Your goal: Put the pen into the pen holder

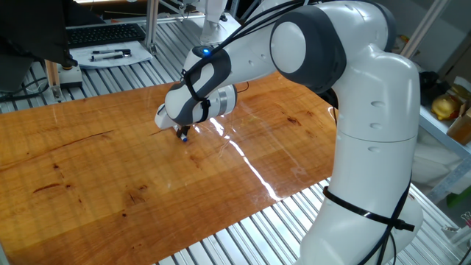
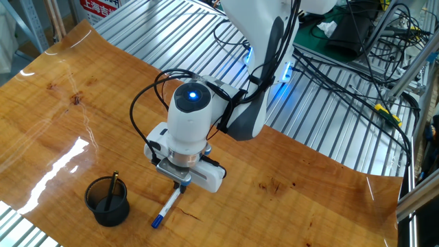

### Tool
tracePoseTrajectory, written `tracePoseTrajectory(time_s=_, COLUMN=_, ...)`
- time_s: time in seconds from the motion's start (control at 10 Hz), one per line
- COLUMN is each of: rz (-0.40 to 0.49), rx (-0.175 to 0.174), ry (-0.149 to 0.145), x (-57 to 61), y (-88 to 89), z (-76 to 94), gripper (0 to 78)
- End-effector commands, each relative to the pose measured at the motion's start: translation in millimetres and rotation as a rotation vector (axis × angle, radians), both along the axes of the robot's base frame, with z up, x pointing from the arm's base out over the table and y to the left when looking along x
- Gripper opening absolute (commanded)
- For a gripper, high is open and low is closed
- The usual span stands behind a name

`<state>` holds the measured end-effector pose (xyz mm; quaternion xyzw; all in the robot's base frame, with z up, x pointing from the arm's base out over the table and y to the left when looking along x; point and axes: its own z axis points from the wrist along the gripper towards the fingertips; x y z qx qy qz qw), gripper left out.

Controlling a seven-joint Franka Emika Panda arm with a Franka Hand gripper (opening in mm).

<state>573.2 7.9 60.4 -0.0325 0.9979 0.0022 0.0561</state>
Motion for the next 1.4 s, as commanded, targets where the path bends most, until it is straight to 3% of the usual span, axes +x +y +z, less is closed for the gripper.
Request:
tracePoseTrajectory(time_s=0.1, rz=-0.019, rx=-0.007, ry=-0.004, x=-0.3, y=5.6, z=9.2, gripper=1.1)
tracePoseTrajectory(time_s=0.9, rz=-0.035, rx=-0.01, ry=0.012, x=-0.1, y=8.9, z=32.8, gripper=1.1)
tracePoseTrajectory(time_s=1.2, rz=-0.051, rx=-0.01, ry=0.035, x=-0.9, y=10.7, z=50.5, gripper=1.1)
tracePoseTrajectory(time_s=1.4, rz=-0.069, rx=-0.018, ry=0.082, x=-0.6, y=11.5, z=84.0, gripper=1.1)
